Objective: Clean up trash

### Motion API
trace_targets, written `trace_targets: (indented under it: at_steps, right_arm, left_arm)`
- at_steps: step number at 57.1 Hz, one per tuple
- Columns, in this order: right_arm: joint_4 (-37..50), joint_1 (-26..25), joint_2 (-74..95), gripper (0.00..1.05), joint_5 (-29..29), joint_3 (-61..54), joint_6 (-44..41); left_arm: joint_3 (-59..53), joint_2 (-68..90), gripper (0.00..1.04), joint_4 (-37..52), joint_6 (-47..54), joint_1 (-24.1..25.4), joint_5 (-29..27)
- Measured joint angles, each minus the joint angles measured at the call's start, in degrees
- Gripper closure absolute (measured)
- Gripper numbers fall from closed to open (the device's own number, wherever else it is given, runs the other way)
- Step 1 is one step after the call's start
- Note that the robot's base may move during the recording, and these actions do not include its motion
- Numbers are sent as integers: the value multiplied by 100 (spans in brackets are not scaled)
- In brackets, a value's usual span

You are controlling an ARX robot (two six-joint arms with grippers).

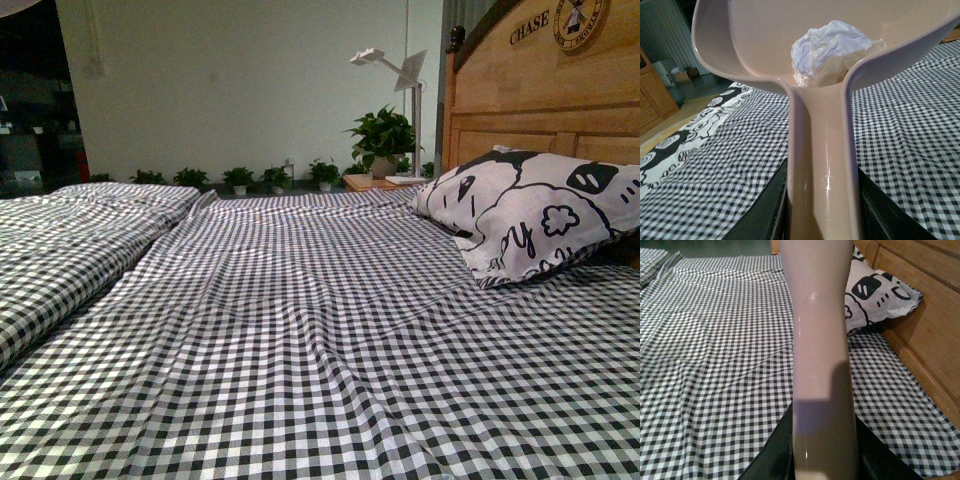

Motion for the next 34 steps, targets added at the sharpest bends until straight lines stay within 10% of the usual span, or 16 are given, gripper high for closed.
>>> trace_targets:
  at_steps: [34]
  right_arm:
    - [-168,-160,-675,85,-267,-361,382]
  left_arm:
    - [-798,-1067,77,-452,-378,-289,-345]
